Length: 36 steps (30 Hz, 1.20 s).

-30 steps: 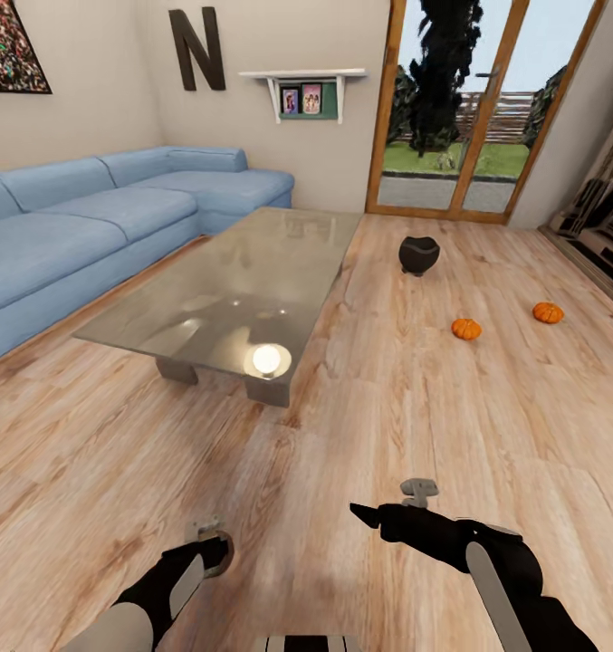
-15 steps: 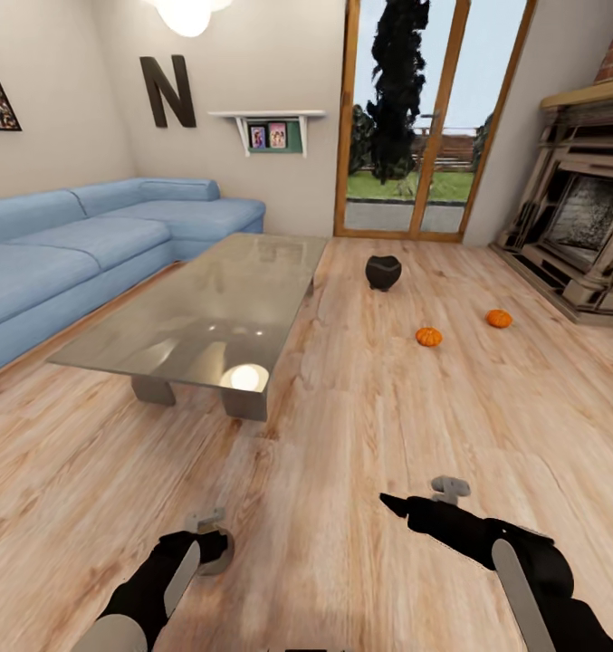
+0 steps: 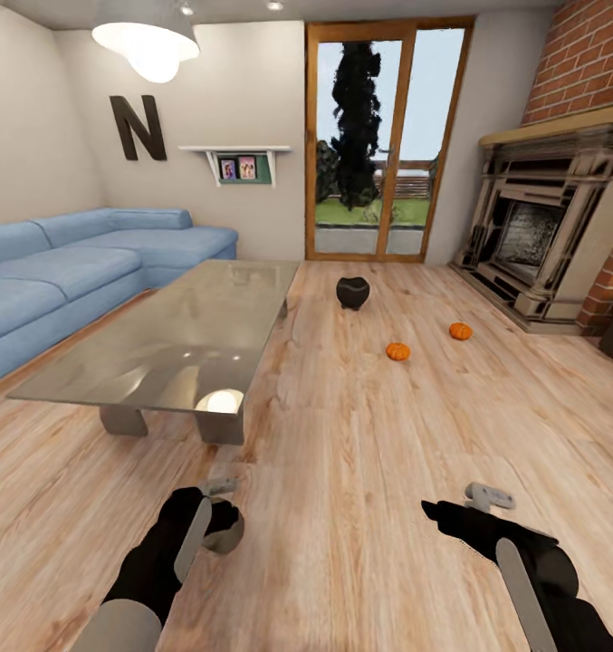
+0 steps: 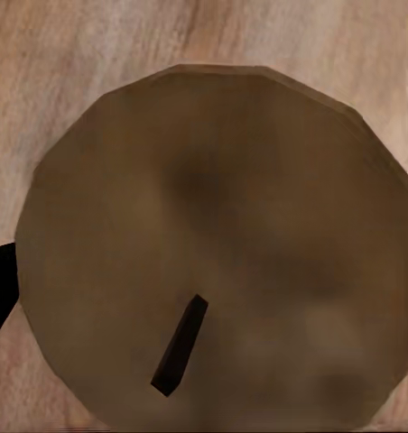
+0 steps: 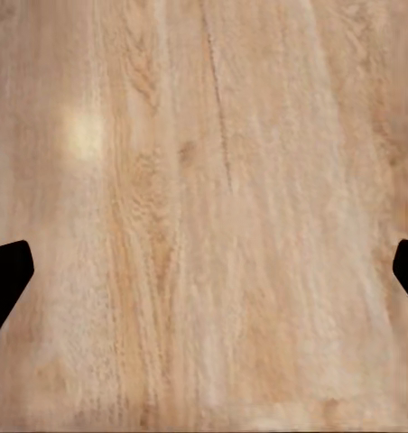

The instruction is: Place each of the two pumpkins and all three candles from the living room inside a cabinet in the living room (use any cabinet), then make sure every cabinet is closed, and position the cauldron so it is next to a table in the living room.

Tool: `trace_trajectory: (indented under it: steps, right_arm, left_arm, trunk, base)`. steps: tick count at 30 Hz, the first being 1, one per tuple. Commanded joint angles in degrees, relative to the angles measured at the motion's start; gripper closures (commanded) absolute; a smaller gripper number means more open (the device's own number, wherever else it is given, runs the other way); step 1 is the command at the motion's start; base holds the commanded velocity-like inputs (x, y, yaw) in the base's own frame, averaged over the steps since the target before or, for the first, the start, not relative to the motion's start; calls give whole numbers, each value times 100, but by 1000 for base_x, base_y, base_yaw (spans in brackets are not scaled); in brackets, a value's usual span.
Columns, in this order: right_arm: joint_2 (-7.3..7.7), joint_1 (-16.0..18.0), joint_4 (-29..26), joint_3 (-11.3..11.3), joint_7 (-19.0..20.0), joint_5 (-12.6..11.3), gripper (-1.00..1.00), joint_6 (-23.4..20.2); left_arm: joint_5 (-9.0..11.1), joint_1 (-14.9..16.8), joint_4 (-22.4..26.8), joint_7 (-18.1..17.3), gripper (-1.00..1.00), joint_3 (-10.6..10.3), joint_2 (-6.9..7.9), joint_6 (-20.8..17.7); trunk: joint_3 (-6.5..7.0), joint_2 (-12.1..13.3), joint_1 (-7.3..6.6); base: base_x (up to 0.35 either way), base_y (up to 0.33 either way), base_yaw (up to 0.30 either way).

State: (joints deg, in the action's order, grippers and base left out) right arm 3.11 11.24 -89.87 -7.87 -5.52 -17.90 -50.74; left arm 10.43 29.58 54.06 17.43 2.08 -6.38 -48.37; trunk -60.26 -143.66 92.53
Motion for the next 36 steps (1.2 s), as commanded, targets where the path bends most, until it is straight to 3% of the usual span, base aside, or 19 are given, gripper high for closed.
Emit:
trace_trajectory:
  steps: [1, 3, 8, 15, 16, 20, 26, 36]
  right_arm:
    - [-7, 7, -3, 12, -225, -68, -100, -22]
    - [-38, 23, 1, 50, -830, -71, -100, -23]
    - [-70, 34, 4, 319, -1673, -87, -100, -26]
    - [-137, 38, -60, 884, -1894, -142, -100, -318]
    - [-211, 48, -77, 1241, -1906, -155, -100, -383]
    - [-313, 52, -81, 1574, -1909, -154, -100, -401]
    - [-341, 48, -71, 1618, -1899, -164, -100, -402]
    - [-341, 47, -52, 1605, -1877, -170, -100, -405]
  left_arm:
    - [2, 7, 49, 56, 100, -25, -23, -99]
    - [2, 36, 119, 88, 100, -120, -63, -260]
    - [8, 51, 152, 126, 100, -239, -89, -547]
    - [3, 32, -269, 86, 100, -282, -79, -244]
    - [3, 30, -344, 66, 100, -286, -74, -159]
    - [3, 25, -367, 52, 100, -287, -77, -118]
    - [3, 24, -370, 50, 100, -287, -84, -85]
    - [11, 22, -365, 50, 100, -287, -87, 17]
  trunk:
    - [25, 0, -3]
    - [84, 2, -8]
    - [231, 9, -21]
    - [407, 18, -39]
    - [430, 20, -42]
    - [519, 25, -52]
    - [630, 33, -68]
    - [627, 36, -73]
  base:
    - [0, 0, -202]
    - [0, 0, -199]
    - [0, 0, -195]
    - [0, 0, -81]
    - [0, 0, -6]
    - [0, 0, -2]
    - [0, 0, -91]
    - [0, 0, -229]
